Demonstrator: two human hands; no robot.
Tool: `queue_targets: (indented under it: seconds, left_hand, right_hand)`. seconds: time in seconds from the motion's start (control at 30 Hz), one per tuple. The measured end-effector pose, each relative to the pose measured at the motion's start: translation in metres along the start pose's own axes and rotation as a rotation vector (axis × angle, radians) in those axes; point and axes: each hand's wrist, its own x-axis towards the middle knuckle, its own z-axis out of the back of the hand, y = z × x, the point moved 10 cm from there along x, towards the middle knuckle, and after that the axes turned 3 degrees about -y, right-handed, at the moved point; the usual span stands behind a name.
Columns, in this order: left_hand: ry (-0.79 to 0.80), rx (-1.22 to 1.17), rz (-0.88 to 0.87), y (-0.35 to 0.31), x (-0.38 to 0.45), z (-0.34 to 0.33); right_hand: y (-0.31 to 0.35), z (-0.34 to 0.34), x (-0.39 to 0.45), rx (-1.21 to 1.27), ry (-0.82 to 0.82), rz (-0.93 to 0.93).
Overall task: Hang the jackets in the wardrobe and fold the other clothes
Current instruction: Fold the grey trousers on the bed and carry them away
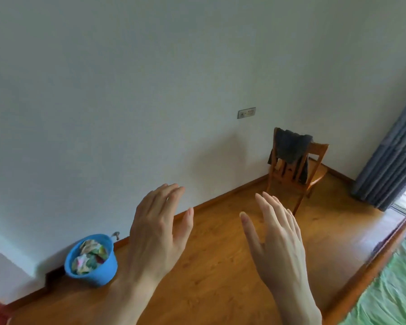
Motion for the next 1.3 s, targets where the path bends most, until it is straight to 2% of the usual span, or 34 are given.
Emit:
queue_targets:
  seconds: [0.43,0.83,1.03,1.3]
  left_hand:
    - [0.087,-0.264,-0.142,-0.018,0.143,-0.16]
    - [0.171,-0.456,-0.337,-0.037,0.298,-0.333]
    - [0.212,-0.584,-0.413,-0.077,0.345,-0.391]
    - [0.303,-0.684,-0.525,-0.175,0.386,-0.482]
  right_hand:
    - [-0.09,-0.018,0.098,-0.212,-0.07,-0.236]
    - [-0.153,-0.084,0.231,-0.34,-0.163,-0.417]
    - [-0.185,-0.076,0.272,-0.423,-0.201,-0.483]
    - [-0.267,-0.047,0.291,-0.504,-0.293,-0.648]
